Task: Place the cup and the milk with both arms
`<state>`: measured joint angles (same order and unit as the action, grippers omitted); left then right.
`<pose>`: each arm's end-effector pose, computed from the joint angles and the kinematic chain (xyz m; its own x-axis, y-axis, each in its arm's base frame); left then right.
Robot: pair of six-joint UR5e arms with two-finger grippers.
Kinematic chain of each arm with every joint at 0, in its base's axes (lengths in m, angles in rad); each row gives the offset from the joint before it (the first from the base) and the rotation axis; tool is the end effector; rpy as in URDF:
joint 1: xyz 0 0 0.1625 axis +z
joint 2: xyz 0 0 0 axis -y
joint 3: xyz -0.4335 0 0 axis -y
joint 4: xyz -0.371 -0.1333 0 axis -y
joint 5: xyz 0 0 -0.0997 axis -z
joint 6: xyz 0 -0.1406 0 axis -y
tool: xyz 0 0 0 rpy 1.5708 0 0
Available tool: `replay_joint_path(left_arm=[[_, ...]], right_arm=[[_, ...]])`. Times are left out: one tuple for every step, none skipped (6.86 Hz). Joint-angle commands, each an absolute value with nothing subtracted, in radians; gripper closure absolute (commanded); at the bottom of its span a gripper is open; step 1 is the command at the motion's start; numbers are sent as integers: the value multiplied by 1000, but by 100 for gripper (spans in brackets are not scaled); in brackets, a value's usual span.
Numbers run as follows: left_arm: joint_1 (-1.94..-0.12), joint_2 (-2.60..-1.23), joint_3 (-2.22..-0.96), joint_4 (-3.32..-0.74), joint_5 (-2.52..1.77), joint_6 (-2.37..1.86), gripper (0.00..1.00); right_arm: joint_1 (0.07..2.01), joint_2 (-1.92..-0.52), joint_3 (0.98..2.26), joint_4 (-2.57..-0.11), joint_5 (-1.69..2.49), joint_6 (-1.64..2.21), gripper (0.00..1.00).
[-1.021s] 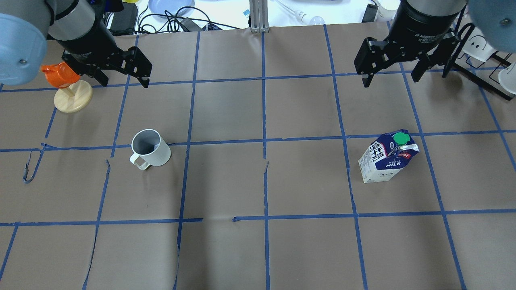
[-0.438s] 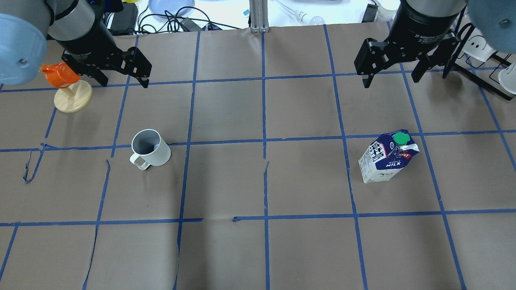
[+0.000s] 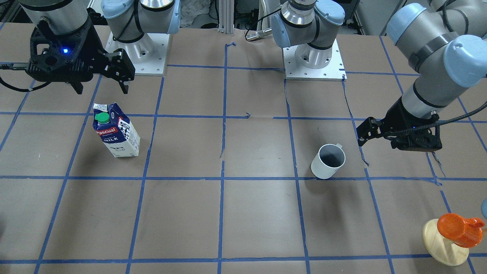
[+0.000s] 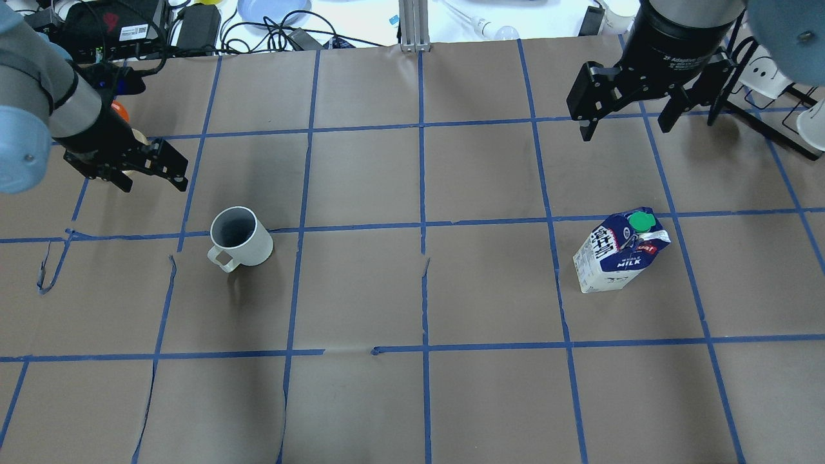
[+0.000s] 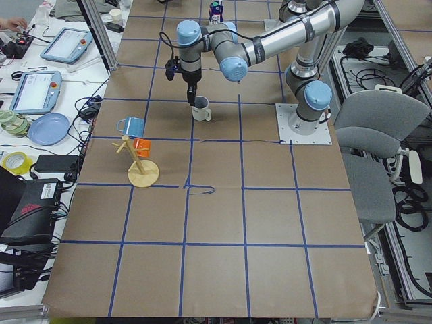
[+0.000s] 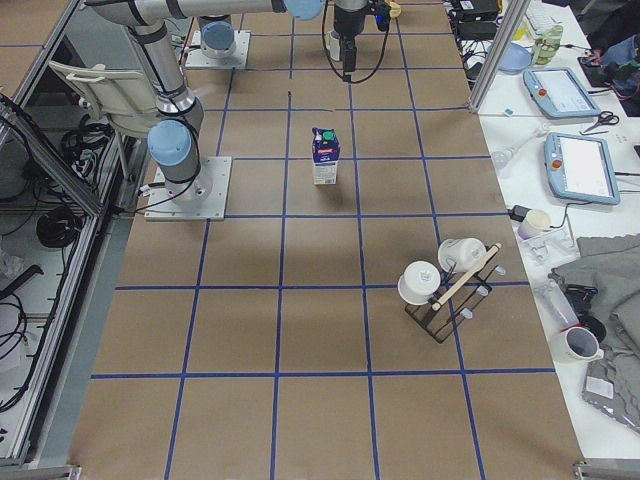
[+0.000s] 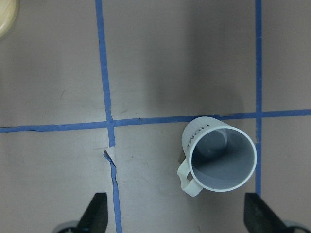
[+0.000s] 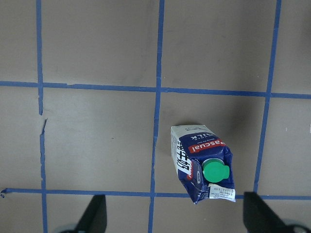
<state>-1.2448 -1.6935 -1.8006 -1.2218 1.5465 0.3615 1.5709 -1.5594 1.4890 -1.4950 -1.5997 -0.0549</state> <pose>0.0308 -0.5179 0.3237 -0.9991 0.0355 0.0240 0.0354 0.9994 -0.0053 0.1293 -0.4739 0.4810 -0.9981 -0.0551 0.0286 -0.0550 0.9985 0.0070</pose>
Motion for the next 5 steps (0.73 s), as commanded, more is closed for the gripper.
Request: replay_joint_path(left_arm=[[-1246,-1756,-1876,-1085,1520,310,0],[-1268,-1778,-1878,-1086,1510,302,0],[-1285,-1795,-1884,-1086,1505,301,0],[-1284,-1808,-1908,-1089,1509,304,0],[-1292,-1822,-1943,-1036,1509,296,2]], right_arm=[[1574,-1560,1488,-1496,-1597,-54,0],[1574,-1560,1488,-1496,-1598,-54,0],[1572,-1562,1486,-1494,-1598,-54,0],[1569,-1562,1488,-1494,-1601,-55,0],[1574,-1560,1486,-1496,-1595,-54,0]])
